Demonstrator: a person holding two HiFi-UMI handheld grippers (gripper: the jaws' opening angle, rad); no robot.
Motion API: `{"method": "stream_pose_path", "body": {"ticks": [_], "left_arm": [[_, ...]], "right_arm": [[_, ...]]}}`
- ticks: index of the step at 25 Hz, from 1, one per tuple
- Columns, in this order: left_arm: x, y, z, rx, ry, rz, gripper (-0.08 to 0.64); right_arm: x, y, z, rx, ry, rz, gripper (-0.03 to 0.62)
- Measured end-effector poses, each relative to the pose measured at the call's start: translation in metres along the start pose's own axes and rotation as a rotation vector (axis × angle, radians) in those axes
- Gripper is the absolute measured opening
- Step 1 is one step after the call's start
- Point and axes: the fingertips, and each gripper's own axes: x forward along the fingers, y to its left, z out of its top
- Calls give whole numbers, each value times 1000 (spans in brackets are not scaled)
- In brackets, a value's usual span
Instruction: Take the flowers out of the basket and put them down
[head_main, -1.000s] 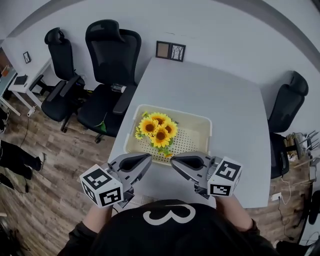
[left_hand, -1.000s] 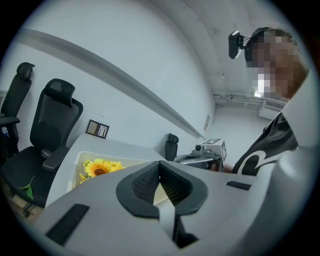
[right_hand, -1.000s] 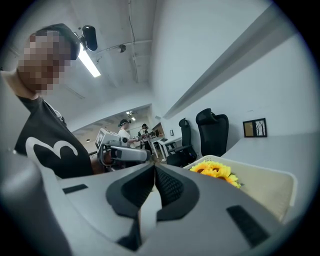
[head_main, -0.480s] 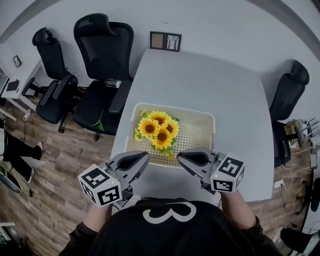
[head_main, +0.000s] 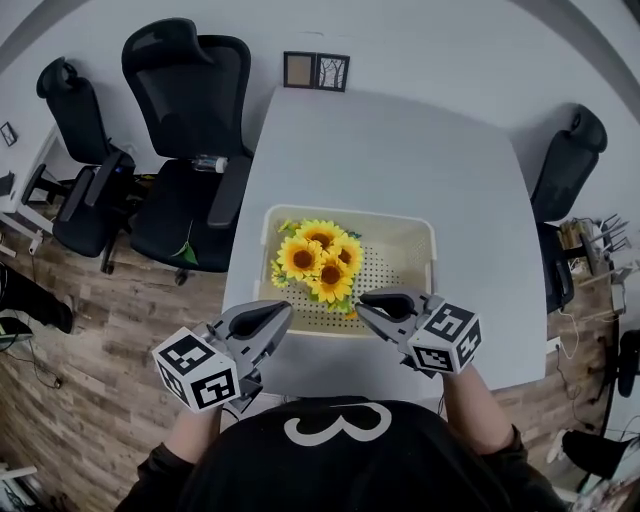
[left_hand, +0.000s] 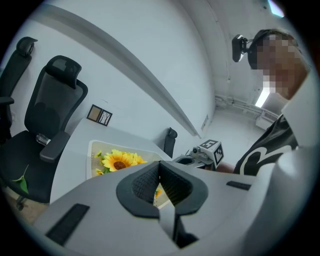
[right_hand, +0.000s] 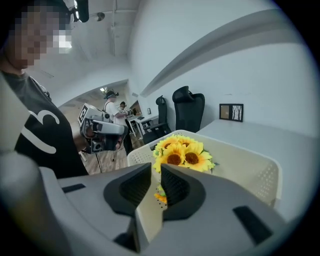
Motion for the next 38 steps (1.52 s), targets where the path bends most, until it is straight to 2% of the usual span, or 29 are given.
{"method": "stream_pose_path", "body": {"ticks": [3, 5, 10, 14, 18, 24, 28, 33, 38], "left_arm": [[0, 5, 2, -4, 4, -10, 12], [0, 5, 5, -3, 3, -13, 12], [-2, 11, 8, -19, -8, -31, 12], [-3, 12, 8, -33, -10, -35, 12], [-5, 13, 6, -34, -7, -35, 12], [-15, 18, 10, -39, -23, -16, 12], [-22, 20, 10, -37, -36, -3, 12], [-29, 24, 10, -46, -43, 24, 12], [-33, 23, 4, -56, -42, 48, 12]], "right_arm": [[13, -6, -5, -24, 72, -17, 111], [18, -13, -10, -35, 117, -30, 134], [36, -27, -32, -90, 289, -29, 245], [49, -35, -40, -58, 322, -25, 285], [64, -41, -52, -56, 369, -2, 375], [86, -53, -46, -30, 370, 3, 430], [98, -56, -45, -44, 362, 5, 446], [111, -65, -42, -84, 346, -38, 446], [117, -67, -35, -100, 262, -44, 446]]}}
